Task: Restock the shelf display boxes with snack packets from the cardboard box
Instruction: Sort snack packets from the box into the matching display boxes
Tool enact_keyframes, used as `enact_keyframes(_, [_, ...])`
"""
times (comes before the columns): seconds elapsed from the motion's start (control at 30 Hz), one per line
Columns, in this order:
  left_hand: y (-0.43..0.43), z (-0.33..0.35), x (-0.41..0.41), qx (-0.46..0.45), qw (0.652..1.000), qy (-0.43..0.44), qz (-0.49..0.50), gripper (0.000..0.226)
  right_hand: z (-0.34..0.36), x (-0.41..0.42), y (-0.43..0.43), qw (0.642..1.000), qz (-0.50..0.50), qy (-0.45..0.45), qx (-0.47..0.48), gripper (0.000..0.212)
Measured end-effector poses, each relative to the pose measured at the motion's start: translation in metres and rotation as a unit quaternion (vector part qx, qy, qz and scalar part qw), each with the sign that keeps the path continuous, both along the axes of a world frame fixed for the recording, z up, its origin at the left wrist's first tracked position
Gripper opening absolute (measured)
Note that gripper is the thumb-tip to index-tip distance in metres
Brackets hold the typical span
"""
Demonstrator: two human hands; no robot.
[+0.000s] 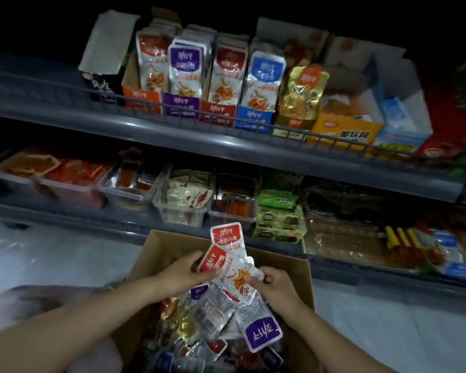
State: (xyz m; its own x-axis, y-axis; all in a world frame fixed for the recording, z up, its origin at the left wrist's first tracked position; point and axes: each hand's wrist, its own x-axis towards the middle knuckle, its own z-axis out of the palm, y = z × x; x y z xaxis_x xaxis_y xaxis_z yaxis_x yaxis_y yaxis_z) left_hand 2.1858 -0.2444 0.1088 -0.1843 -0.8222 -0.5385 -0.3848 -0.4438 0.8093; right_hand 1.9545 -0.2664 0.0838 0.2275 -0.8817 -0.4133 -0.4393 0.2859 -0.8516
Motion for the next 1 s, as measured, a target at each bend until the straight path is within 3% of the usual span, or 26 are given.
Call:
enact_keyframes(0.17, [-0.008, 0.036, -0.024, -0.126, 0.988, 0.076, 0.054, 0.041, 0.057, -0.002, 0.015, 0.996, -0.042, -0.069, -0.032, 0.003])
enact_keyframes(0.3, [-0.014, 0.061, -0.03, -0.17, 0.978, 0.116, 0.029, 0.025, 0.083, -0.001, 0.019, 0.991, -0.045, -0.103, -0.078, 0.027])
enact_keyframes(0.47, [-0.017, 0.086, -0.031, -0.224, 0.964, 0.14, 0.025, 0.022, 0.105, 0.005, 0.02, 0.983, -0.028, -0.118, -0.14, 0.036])
enact_keyframes(0.6, [-0.02, 0.094, -0.03, -0.211, 0.957, 0.193, 0.044, 0.024, 0.119, 0.009, 0.018, 0.975, -0.04, -0.165, -0.142, 0.04])
enact_keyframes(0.77, [-0.02, 0.095, -0.034, -0.194, 0.959, 0.204, 0.044, 0.032, 0.125, 0.013, 0.016, 0.97, -0.092, -0.172, -0.144, 0.022])
enact_keyframes(0.93, [-0.021, 0.094, -0.037, -0.16, 0.966, 0.202, 0.032, 0.051, 0.122, 0.015, 0.013, 0.958, -0.162, -0.213, -0.104, 0.024])
enact_keyframes(1.0, [-0.021, 0.092, -0.039, -0.14, 0.971, 0.193, 0.011, 0.048, 0.119, 0.014, 0.012, 0.953, -0.182, -0.23, -0.082, 0.025])
